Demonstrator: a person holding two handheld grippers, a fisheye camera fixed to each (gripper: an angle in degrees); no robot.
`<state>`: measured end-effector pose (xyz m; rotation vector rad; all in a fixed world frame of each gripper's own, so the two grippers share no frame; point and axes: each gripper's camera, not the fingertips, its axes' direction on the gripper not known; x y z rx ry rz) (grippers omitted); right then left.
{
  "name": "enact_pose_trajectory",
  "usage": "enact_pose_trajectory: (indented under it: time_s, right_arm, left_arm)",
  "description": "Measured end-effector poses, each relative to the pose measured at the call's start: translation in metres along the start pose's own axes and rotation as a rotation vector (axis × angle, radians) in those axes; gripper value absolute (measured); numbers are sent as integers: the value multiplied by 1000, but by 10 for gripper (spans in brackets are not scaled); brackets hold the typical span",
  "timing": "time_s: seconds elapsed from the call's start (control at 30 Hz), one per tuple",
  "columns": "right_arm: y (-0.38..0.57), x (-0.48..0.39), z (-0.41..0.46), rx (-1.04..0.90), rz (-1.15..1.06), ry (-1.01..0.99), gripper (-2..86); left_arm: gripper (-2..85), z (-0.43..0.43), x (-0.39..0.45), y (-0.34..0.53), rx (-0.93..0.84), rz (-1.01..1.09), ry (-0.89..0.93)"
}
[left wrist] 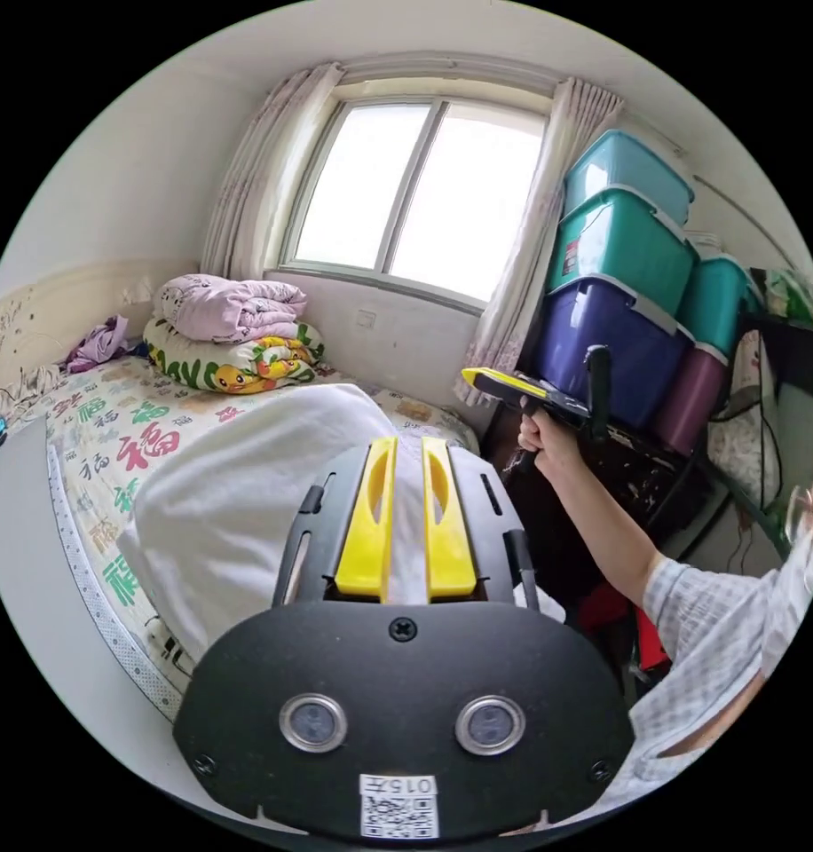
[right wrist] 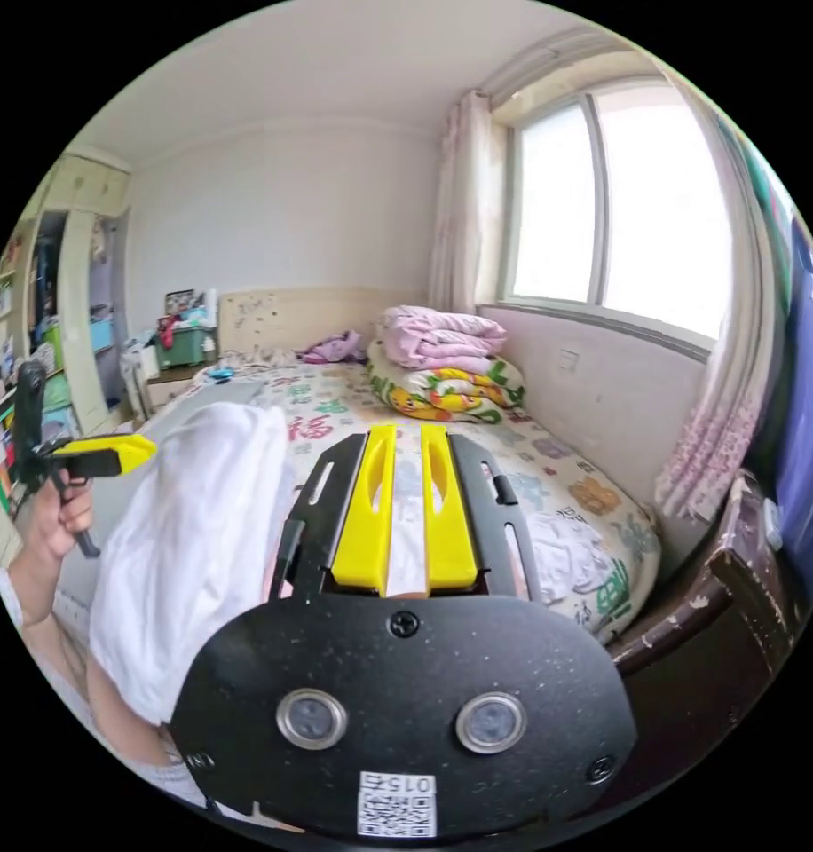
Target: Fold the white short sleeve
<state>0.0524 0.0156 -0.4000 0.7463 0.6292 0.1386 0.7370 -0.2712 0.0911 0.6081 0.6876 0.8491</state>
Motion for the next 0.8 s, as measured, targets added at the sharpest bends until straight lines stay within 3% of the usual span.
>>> enact_pose_trajectory:
  time_s: [0.23, 0.37, 0.43, 0.57, 0.8]
  right_arm:
    - [59, -102, -57, 77, -215, -455, 33]
    - [89, -171, -56, 43, -276, -630, 20]
    - [104, -206, -44, -22, -339, -602, 48]
    - [132, -273, -16, -152, -515, -347, 99]
    - [157, -307, 18, -228, -732, 1, 91]
  left_arm:
    - [62, -76, -41, 131, 1, -213, -232]
    - [64, -90, -72, 207, -10, -446, -216]
    - [65, -89, -84, 232, -9, -529, -158]
    - [67, -85, -96, 268, 26, -606, -88]
    - [77, -69, -120, 279, 28, -628, -16]
